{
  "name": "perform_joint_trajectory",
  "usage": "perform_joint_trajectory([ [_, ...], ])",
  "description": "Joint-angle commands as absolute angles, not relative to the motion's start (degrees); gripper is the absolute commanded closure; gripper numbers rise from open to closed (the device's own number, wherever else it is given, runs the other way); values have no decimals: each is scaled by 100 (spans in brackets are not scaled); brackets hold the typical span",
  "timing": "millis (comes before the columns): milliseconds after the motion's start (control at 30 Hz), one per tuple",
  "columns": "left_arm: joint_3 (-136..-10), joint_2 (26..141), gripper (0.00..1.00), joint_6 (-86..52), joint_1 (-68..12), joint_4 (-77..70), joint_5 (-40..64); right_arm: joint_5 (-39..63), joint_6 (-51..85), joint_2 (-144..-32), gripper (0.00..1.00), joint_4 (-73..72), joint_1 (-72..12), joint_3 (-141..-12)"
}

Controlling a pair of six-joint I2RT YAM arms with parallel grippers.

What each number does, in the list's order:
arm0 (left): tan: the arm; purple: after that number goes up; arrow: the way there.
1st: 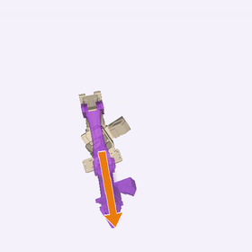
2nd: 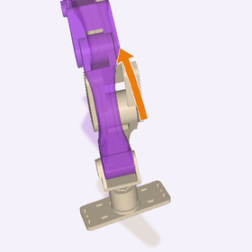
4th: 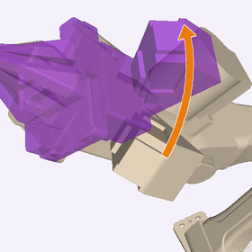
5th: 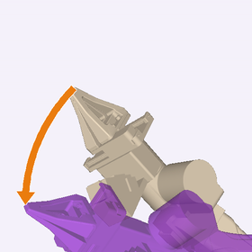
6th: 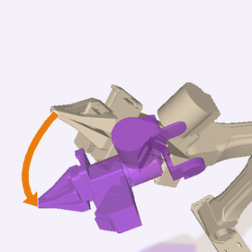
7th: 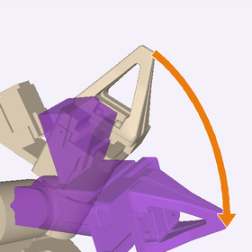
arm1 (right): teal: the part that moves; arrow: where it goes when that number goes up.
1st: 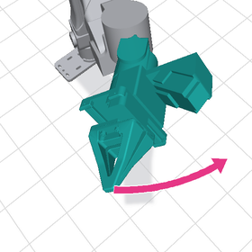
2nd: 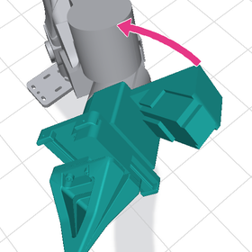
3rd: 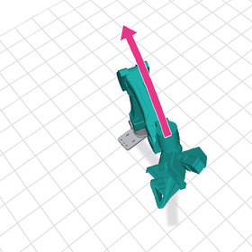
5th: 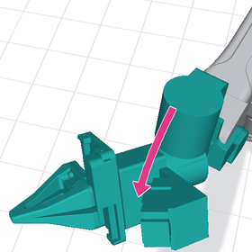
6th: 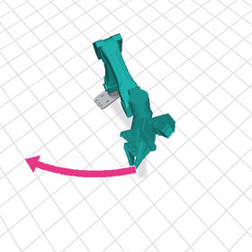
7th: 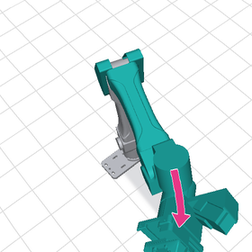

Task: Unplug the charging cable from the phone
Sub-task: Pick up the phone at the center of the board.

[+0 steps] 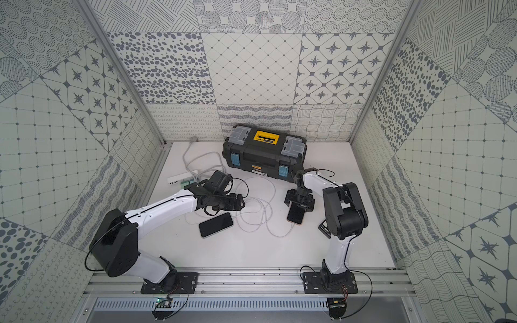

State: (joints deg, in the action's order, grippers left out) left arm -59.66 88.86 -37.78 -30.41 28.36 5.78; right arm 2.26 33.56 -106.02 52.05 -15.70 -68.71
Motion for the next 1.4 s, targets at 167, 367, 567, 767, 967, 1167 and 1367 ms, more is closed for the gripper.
perform_joint_trajectory([
  [167,-5993,8893,12,-3814,-3073,2714,597,281,3261,-10804,20,4941,-1556,-6774],
  [367,-6032,8950,12,-3810,-3076,2724,622,267,3210,-10762,32,4945,-1535,-6648],
  [567,-6085,8966,12,-3810,-3077,2730,670,390,3194,-10541,39,4948,-1473,-6627],
  [767,-6190,8985,13,-3751,-3077,2776,685,373,3251,-10032,41,5057,-1418,-6669],
  [967,-6338,9046,14,-3715,-3089,2738,789,301,3301,-9527,41,5268,-1399,-6680],
  [1167,-6604,9213,21,-3651,-3151,2690,941,236,3401,-9027,41,5522,-1339,-6805],
  [1367,-7036,9447,29,-3434,-3347,2603,1107,108,3498,-8458,41,5795,-1238,-7078],
])
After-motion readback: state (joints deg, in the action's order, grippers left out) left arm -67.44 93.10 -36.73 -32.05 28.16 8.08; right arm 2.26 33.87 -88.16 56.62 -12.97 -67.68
